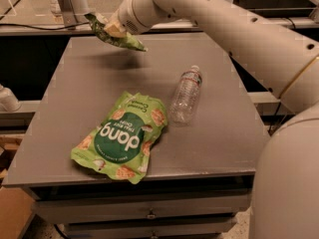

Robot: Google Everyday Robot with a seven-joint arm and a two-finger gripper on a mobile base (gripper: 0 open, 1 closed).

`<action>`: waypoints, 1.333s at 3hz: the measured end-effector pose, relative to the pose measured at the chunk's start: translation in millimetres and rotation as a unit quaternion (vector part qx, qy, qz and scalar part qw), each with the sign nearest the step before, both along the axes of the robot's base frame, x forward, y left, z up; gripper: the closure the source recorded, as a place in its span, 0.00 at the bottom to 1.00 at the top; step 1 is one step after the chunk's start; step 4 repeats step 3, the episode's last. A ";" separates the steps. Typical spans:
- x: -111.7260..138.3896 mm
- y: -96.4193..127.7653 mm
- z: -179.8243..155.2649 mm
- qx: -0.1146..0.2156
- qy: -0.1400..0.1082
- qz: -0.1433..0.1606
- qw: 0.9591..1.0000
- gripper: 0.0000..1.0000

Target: Pick green jalapeno chip bag

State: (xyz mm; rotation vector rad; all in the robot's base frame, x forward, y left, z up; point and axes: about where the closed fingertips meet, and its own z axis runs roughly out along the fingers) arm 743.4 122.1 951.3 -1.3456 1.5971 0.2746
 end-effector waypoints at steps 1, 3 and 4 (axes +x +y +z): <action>3.8 -20.3 35.3 0.001 -0.034 -0.004 0.999 1.00; 3.2 -38.0 68.3 0.013 -0.068 -0.001 0.998 1.00; 3.2 -38.0 68.3 0.013 -0.068 -0.001 0.998 1.00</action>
Offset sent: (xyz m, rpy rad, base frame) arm 0.0018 -0.0653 0.1082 0.0558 -0.2147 -0.0045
